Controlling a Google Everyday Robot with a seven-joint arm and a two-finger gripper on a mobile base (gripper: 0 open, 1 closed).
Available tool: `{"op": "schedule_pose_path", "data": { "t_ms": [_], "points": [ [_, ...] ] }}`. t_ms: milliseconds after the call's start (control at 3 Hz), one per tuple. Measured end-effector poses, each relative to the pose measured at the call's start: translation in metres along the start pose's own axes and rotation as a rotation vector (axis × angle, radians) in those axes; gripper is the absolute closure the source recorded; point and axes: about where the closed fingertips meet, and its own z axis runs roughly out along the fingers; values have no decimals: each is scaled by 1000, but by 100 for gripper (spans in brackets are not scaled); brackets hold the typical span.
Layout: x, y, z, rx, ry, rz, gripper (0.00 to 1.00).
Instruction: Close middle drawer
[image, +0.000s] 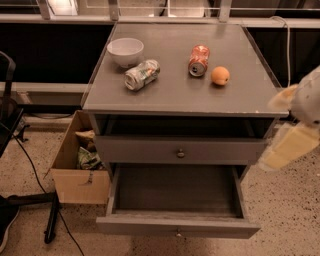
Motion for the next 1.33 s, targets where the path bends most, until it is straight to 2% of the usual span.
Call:
{"op": "schedule_pose_path", "data": {
  "t_ms": [333,667,1000,1333],
  "points": [
    [22,21,31,9,-60,57,43],
    [39,37,63,32,-116,74,64],
    [54,56,111,16,-179,121,89],
    [55,56,113,24,-178,125,100]
  ]
}}
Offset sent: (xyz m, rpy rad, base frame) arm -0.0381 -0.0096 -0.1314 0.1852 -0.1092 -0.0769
